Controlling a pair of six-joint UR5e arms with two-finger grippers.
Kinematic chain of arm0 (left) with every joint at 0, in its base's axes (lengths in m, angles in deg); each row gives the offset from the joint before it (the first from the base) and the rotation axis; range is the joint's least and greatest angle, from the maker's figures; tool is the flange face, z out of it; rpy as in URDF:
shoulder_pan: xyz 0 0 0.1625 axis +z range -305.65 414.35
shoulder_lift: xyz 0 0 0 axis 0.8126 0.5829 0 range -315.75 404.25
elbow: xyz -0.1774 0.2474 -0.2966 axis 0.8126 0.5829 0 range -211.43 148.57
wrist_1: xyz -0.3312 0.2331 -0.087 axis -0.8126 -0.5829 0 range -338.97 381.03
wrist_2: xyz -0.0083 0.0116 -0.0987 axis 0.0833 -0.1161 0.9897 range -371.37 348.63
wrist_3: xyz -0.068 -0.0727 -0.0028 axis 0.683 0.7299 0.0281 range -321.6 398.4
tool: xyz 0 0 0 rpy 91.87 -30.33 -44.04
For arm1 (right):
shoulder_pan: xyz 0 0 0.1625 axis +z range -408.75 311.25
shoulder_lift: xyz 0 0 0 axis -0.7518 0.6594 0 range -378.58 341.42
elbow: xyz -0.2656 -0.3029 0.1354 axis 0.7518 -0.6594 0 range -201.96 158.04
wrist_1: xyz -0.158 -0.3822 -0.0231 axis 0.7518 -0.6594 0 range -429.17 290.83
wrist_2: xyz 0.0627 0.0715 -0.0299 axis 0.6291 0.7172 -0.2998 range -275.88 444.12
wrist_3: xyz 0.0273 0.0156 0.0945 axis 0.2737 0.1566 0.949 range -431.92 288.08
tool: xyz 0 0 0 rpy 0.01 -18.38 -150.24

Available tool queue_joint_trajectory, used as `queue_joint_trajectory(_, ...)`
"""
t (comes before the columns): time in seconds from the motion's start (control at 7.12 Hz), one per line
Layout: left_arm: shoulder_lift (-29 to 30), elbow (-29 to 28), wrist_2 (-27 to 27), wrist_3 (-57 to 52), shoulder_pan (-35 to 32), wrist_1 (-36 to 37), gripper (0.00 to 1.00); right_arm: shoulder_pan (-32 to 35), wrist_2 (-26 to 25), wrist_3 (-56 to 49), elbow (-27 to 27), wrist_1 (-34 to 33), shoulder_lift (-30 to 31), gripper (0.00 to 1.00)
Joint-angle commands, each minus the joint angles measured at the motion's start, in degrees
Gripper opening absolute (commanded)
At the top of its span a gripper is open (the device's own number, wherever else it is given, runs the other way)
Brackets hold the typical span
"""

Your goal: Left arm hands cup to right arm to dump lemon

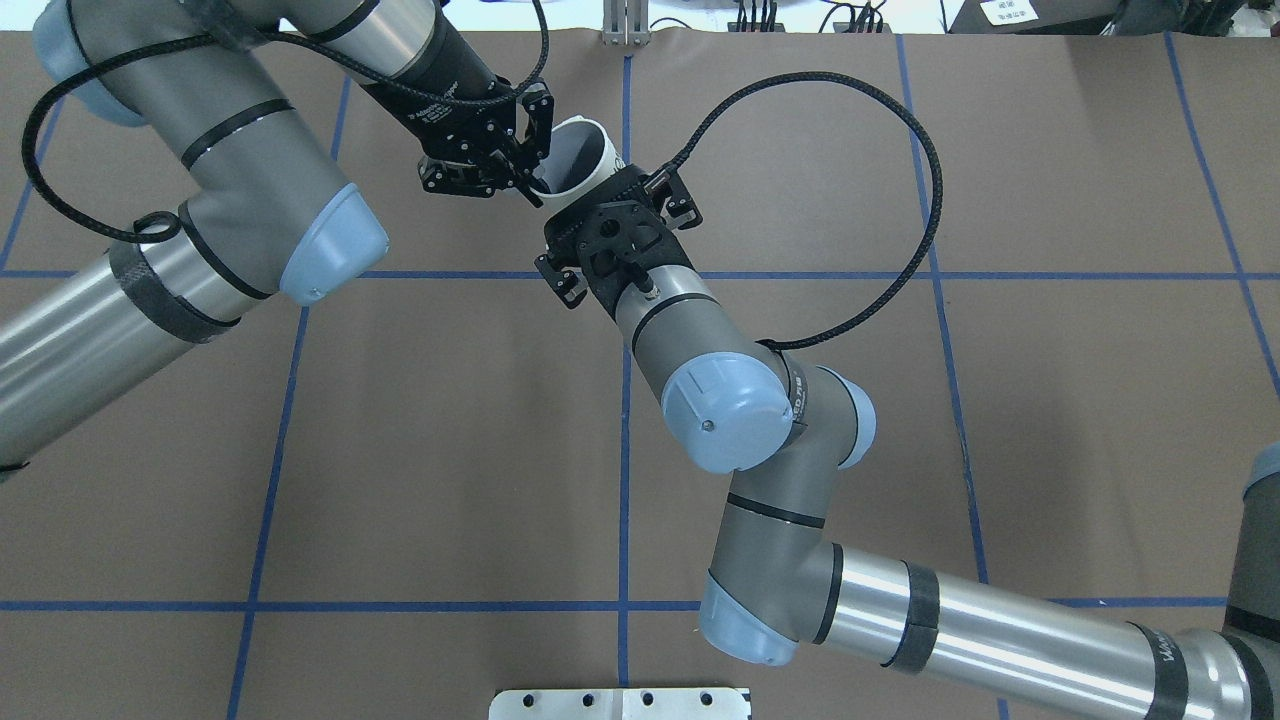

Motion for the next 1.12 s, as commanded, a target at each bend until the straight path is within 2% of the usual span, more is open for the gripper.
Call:
queue_joint_trajectory(0.0,0.0,0.0,0.0,0.0,0.0,0.0,0.00,-0.2,0.0,-0.4,1.5,0.1,0.5,0.99)
queue_joint_trajectory(0.42,0.0,-0.1,-1.2,0.0,0.1,-0.1,0.00,-2.0,0.0,-0.5,5.5,-0.1,1.7,0.99)
queue_joint_trajectory(0.7,0.0,-0.5,-1.2,0.0,0.1,0.0,0.00,-2.1,0.2,-0.4,11.7,-0.3,5.1,0.99)
queue_joint_trajectory(0.98,0.0,-0.5,-1.9,0.0,0.1,0.1,0.00,-1.9,0.4,-0.4,12.6,-0.2,5.4,0.98)
